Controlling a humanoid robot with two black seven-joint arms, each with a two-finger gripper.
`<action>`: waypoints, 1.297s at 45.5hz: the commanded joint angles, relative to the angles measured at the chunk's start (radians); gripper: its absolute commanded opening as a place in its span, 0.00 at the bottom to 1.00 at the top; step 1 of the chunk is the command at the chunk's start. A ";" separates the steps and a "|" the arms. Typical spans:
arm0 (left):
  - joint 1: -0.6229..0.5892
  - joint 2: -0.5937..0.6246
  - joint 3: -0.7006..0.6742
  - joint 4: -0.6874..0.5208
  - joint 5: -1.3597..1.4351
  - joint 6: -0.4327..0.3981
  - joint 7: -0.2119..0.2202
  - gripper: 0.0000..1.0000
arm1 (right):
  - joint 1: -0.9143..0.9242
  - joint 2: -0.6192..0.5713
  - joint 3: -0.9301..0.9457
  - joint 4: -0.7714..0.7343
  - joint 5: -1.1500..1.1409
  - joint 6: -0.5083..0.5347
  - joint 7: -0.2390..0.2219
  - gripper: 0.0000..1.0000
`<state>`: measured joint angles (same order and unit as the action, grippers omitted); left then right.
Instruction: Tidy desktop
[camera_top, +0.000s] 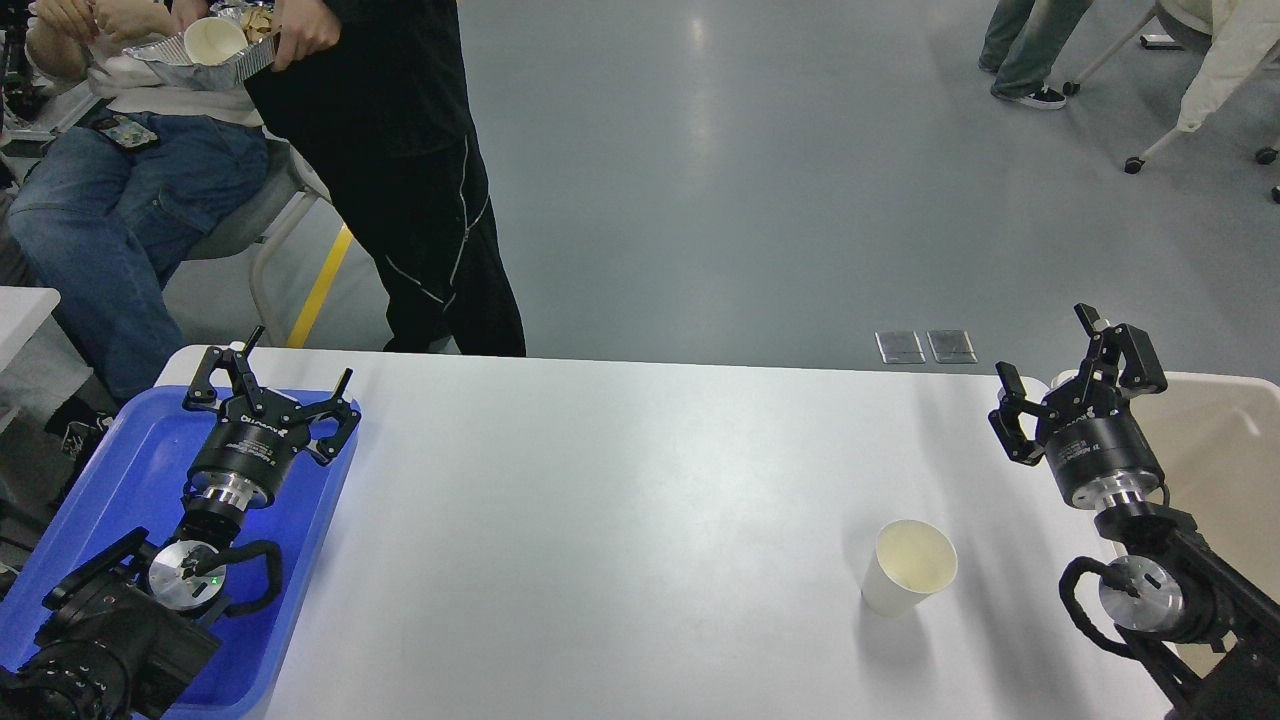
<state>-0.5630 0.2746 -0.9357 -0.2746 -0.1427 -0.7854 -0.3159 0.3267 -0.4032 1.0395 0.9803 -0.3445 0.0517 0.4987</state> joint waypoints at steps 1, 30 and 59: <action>0.000 0.000 0.000 0.000 0.002 0.000 -0.002 1.00 | -0.005 -0.009 -0.001 -0.003 -0.002 -0.003 0.004 1.00; 0.000 0.000 0.000 0.000 0.000 0.000 -0.002 1.00 | -0.015 -0.006 -0.006 -0.012 -0.039 -0.003 0.015 1.00; -0.002 0.000 0.000 0.000 0.002 0.000 0.000 1.00 | 0.086 -0.348 -0.225 0.155 -0.300 0.036 -0.048 1.00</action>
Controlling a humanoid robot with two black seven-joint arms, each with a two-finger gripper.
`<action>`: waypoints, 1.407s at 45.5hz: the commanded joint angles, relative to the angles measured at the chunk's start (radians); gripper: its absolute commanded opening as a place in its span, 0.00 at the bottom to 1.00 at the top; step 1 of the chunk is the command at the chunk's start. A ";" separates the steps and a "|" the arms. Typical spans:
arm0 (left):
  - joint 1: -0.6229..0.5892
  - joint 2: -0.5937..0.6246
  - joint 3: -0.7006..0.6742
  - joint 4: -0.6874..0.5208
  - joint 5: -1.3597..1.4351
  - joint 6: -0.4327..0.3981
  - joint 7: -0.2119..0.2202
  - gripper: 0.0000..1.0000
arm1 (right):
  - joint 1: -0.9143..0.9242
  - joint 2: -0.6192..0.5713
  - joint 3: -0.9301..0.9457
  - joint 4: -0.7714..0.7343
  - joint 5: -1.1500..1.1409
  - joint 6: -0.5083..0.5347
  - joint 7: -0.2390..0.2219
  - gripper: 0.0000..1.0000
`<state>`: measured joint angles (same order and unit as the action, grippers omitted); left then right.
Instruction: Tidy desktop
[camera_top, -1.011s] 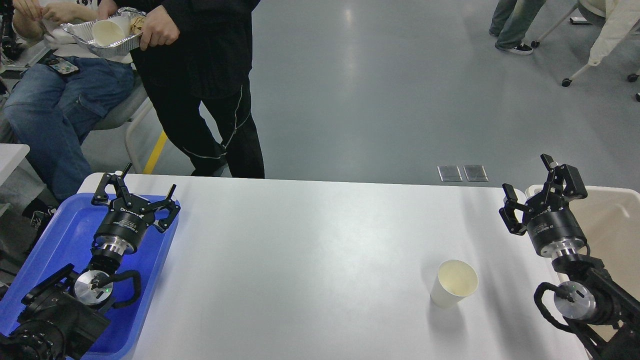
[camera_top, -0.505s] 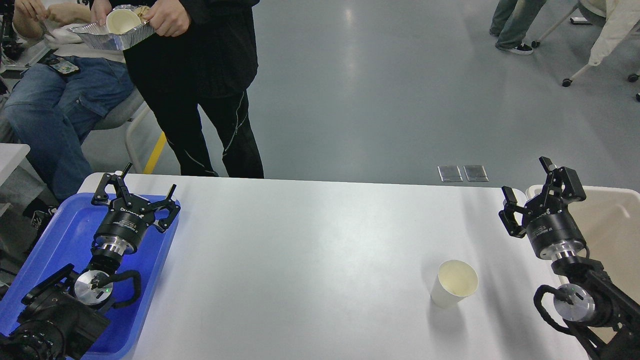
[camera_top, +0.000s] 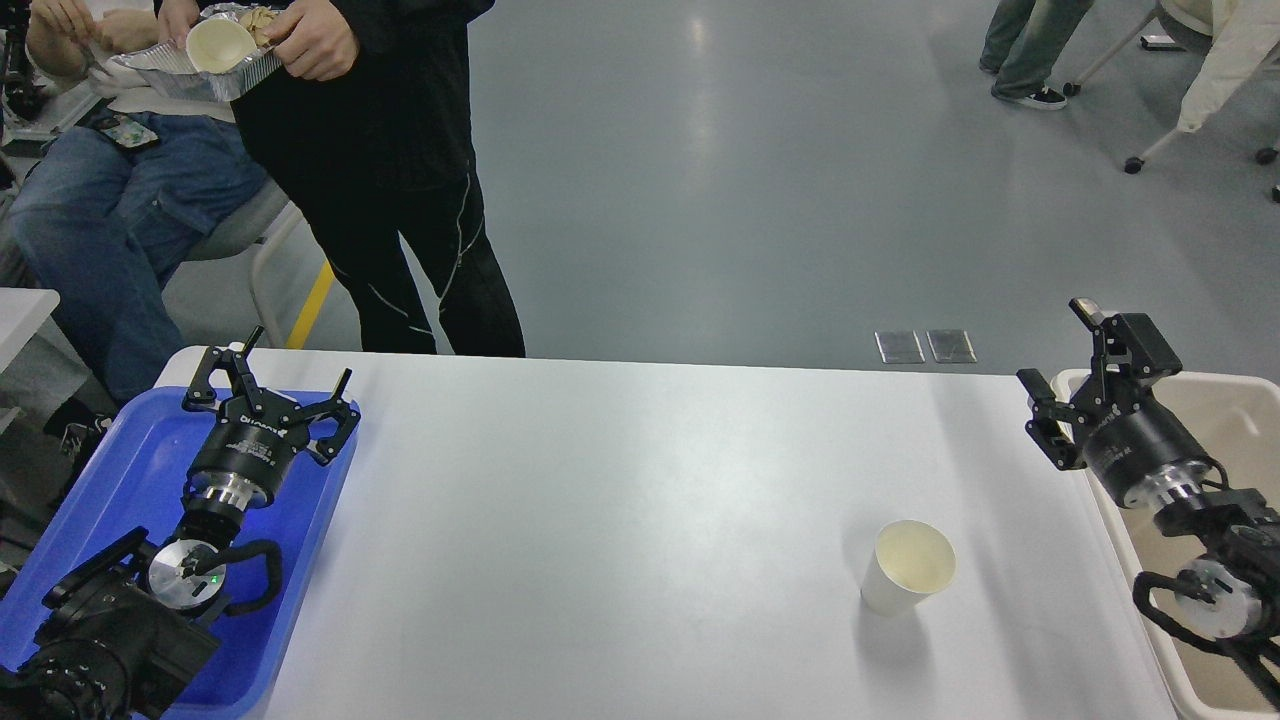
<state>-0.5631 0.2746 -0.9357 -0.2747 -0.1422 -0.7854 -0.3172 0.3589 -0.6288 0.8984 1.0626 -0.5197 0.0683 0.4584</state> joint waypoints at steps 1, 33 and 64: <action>-0.001 0.000 0.000 -0.001 0.001 0.000 0.001 1.00 | 0.063 -0.126 -0.088 0.073 -0.138 0.019 -0.007 1.00; 0.000 0.000 0.000 -0.001 0.001 0.000 0.001 1.00 | 0.144 -0.341 -0.277 0.326 -0.833 0.019 -0.004 1.00; -0.001 0.000 0.000 -0.001 0.003 0.000 0.001 1.00 | 0.466 -0.342 -0.748 0.323 -1.137 0.021 -0.015 1.00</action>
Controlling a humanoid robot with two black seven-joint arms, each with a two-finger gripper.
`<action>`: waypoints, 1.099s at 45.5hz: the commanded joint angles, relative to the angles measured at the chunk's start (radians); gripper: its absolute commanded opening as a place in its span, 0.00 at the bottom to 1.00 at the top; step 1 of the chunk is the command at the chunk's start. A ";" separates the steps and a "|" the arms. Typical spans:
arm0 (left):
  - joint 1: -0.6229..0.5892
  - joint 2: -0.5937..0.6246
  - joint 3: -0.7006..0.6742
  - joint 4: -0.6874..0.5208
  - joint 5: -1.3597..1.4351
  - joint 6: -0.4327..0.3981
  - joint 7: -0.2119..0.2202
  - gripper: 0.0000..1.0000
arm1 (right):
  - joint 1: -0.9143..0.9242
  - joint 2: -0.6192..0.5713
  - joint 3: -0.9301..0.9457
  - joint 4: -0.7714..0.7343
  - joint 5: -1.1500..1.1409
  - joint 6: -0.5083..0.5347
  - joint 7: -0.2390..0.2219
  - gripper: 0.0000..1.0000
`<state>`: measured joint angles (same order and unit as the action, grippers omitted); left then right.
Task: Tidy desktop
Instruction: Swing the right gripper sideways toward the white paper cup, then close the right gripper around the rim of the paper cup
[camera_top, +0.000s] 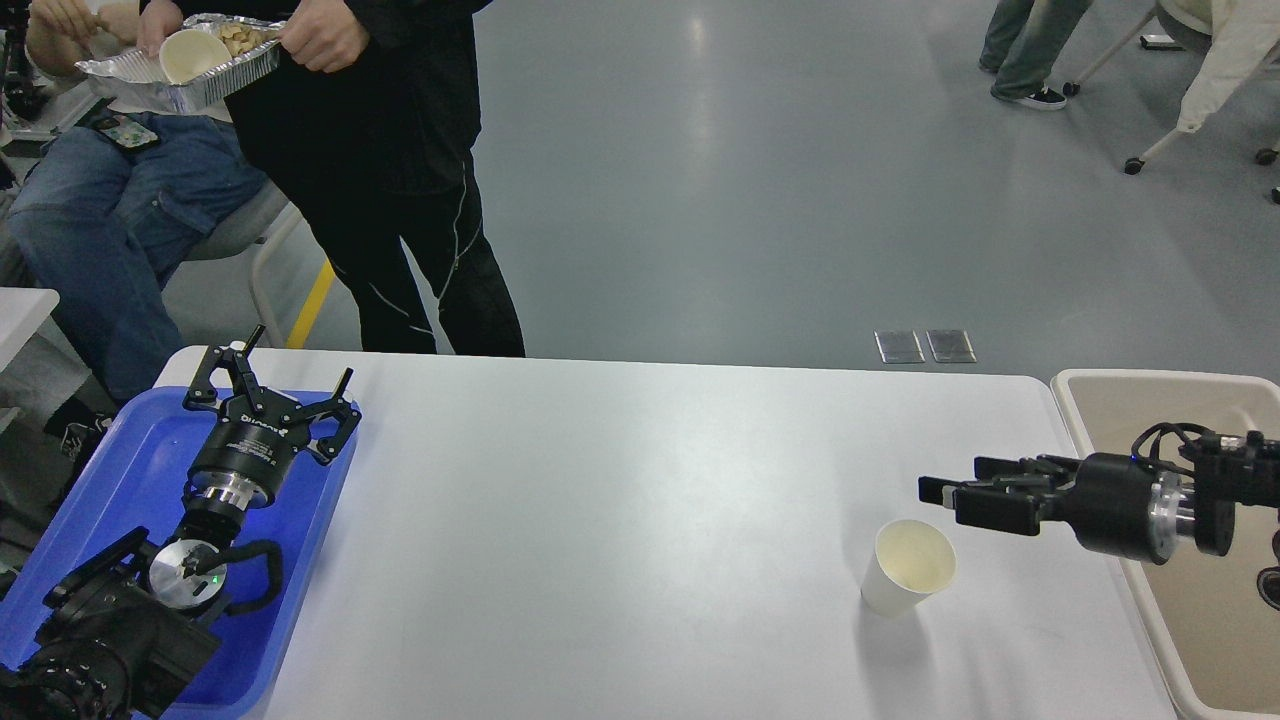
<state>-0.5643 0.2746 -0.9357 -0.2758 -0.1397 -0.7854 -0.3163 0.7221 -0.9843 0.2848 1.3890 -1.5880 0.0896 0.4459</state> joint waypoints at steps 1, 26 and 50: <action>0.001 0.000 0.000 0.000 0.000 0.000 0.000 1.00 | 0.112 0.018 -0.144 -0.004 -0.079 -0.001 -0.004 1.00; 0.000 -0.002 0.000 0.000 0.000 0.000 0.000 1.00 | 0.168 0.222 -0.302 -0.266 -0.127 -0.028 -0.021 1.00; 0.001 -0.002 0.000 0.000 0.000 0.000 0.000 1.00 | 0.165 0.279 -0.407 -0.354 -0.122 -0.131 -0.019 0.99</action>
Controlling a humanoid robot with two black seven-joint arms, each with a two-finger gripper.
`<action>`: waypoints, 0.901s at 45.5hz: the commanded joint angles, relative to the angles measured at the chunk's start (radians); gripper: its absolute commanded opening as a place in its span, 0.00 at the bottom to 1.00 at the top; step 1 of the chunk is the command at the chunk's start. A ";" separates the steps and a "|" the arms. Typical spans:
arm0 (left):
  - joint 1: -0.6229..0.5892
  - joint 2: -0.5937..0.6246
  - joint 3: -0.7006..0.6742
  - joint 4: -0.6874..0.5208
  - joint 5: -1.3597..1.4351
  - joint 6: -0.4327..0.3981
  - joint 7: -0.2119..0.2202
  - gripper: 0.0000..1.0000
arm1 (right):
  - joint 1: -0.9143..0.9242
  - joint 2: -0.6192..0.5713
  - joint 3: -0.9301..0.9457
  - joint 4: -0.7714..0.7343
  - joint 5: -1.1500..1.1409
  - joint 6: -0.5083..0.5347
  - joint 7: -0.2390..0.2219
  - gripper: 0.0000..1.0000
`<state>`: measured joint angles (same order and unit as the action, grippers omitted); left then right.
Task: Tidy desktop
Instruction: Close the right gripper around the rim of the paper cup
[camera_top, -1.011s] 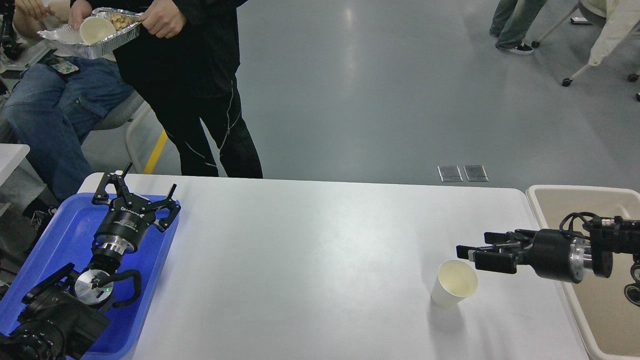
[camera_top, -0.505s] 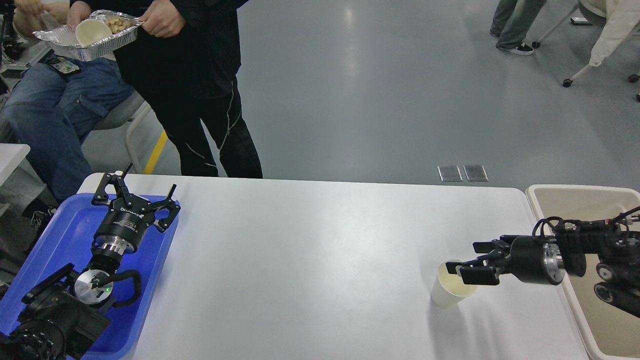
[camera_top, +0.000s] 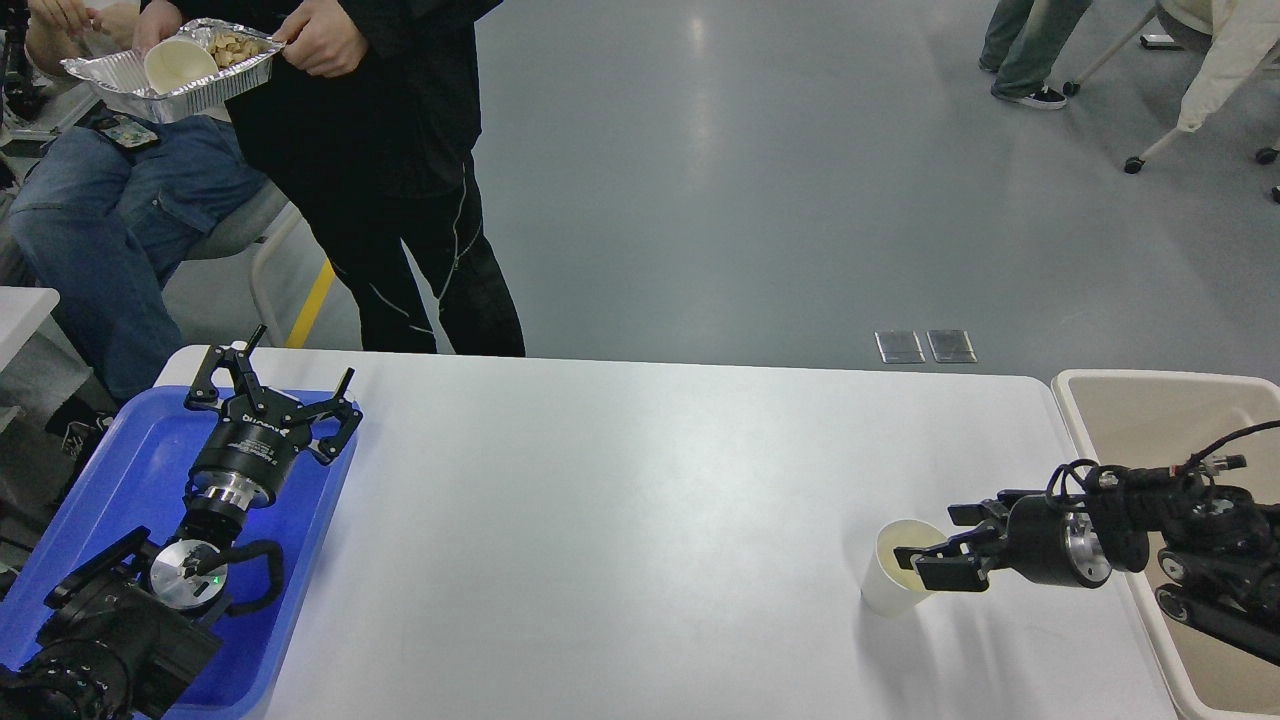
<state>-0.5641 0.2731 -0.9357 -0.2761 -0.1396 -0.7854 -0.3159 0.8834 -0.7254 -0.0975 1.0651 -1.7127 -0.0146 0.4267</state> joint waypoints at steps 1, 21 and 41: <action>0.001 0.000 0.000 0.000 0.000 0.000 0.000 1.00 | 0.005 0.020 -0.025 -0.030 0.002 -0.027 0.000 0.99; 0.000 0.000 0.000 0.000 0.000 0.000 0.000 1.00 | 0.008 0.021 -0.037 -0.028 0.013 -0.062 0.012 0.27; 0.000 0.000 0.000 0.000 0.000 0.000 0.000 1.00 | 0.051 0.024 -0.114 -0.028 0.019 -0.053 0.020 0.00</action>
<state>-0.5632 0.2731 -0.9357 -0.2761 -0.1396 -0.7854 -0.3160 0.9094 -0.7019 -0.1764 1.0373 -1.6992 -0.0684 0.4416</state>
